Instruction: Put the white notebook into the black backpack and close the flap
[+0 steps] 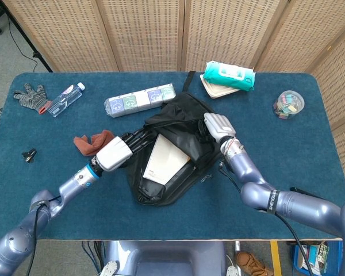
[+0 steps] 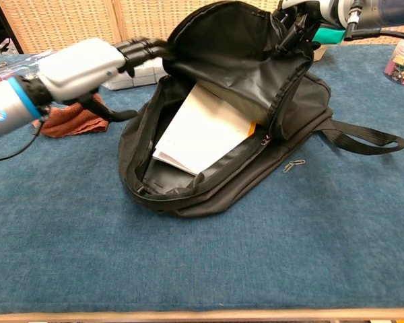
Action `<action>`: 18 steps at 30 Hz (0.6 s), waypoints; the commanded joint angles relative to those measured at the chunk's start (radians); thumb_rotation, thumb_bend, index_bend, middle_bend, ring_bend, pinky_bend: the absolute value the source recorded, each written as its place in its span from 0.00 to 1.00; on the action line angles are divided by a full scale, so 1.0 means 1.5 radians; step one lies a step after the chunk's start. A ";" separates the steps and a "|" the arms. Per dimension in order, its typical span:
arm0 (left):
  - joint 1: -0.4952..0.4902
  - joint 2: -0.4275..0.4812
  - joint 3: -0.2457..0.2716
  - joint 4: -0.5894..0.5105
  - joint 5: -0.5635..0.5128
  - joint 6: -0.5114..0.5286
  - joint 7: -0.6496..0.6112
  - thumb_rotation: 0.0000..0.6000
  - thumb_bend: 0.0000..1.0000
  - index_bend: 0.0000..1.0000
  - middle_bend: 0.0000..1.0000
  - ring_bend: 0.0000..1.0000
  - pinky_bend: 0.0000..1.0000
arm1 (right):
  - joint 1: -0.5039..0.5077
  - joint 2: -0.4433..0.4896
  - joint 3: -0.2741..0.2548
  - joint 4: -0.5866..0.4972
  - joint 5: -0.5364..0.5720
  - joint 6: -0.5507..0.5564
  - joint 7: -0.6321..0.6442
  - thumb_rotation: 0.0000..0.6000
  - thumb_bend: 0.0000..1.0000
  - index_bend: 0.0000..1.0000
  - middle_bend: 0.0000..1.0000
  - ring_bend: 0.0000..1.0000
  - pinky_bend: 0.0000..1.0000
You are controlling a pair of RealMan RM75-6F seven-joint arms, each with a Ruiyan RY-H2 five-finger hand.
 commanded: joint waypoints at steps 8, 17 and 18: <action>0.062 0.166 -0.027 -0.140 -0.020 0.117 -0.063 1.00 0.29 0.08 0.00 0.00 0.34 | -0.011 -0.001 0.002 -0.050 0.000 0.014 0.009 1.00 0.56 0.56 0.61 0.59 0.82; 0.097 0.246 -0.073 -0.186 -0.076 0.094 -0.081 1.00 0.28 0.08 0.00 0.00 0.33 | -0.019 0.026 0.012 -0.101 -0.028 -0.119 0.083 1.00 0.00 0.00 0.00 0.00 0.08; 0.100 0.249 -0.075 -0.187 -0.079 0.092 -0.082 1.00 0.28 0.08 0.00 0.00 0.33 | -0.020 0.024 0.012 -0.105 -0.035 -0.116 0.087 1.00 0.00 0.00 0.00 0.00 0.05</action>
